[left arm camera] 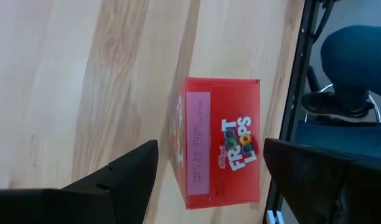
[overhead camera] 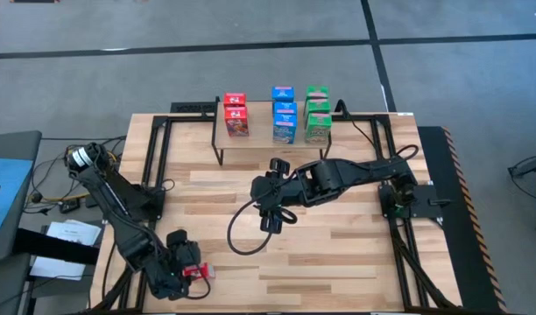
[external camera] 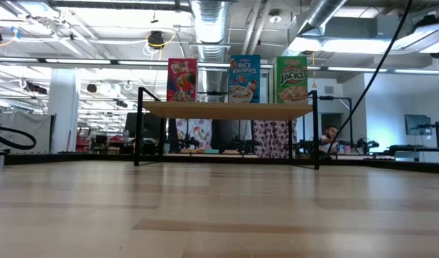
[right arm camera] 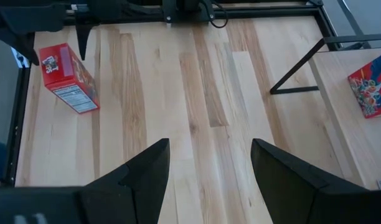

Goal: Stack cereal on shelf
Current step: Put the red cereal box on the shelf

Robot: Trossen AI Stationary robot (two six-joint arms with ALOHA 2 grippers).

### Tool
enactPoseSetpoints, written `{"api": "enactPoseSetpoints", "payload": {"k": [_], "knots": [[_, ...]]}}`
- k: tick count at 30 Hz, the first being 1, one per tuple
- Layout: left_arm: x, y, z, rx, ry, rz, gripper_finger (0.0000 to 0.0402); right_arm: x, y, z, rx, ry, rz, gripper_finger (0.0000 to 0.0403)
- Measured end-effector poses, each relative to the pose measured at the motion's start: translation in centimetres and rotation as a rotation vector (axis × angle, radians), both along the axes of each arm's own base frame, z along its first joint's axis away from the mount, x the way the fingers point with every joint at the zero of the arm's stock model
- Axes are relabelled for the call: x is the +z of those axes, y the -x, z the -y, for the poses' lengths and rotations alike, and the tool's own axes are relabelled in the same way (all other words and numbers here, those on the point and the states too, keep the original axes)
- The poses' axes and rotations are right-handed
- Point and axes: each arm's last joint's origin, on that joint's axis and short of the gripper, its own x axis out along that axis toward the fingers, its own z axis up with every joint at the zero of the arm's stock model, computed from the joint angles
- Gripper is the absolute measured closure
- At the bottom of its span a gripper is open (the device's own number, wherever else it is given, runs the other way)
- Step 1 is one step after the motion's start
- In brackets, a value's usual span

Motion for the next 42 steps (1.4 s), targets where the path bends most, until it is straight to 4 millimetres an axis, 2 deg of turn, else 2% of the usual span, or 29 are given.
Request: {"api": "enactPoseSetpoints", "payload": {"k": [13, 22, 42], "knots": [[-0.1, -0.3, 0.3, -0.006, 0.016, 0.016, 0.0123, 0.0, 0.0, 0.0, 0.000, 0.000, 0.000, 0.0152], [-2.0, -0.8, 1.3, -0.026, -0.024, -0.041, 0.0123, 0.0, 0.0, 0.0, 0.000, 0.000, 0.000, 0.0152], [-2.2, -0.7, 0.8, 0.004, -0.083, -0.034, 0.0123, 0.0, 0.0, 0.0, 0.001, 0.001, 0.000, 0.0152]]}}
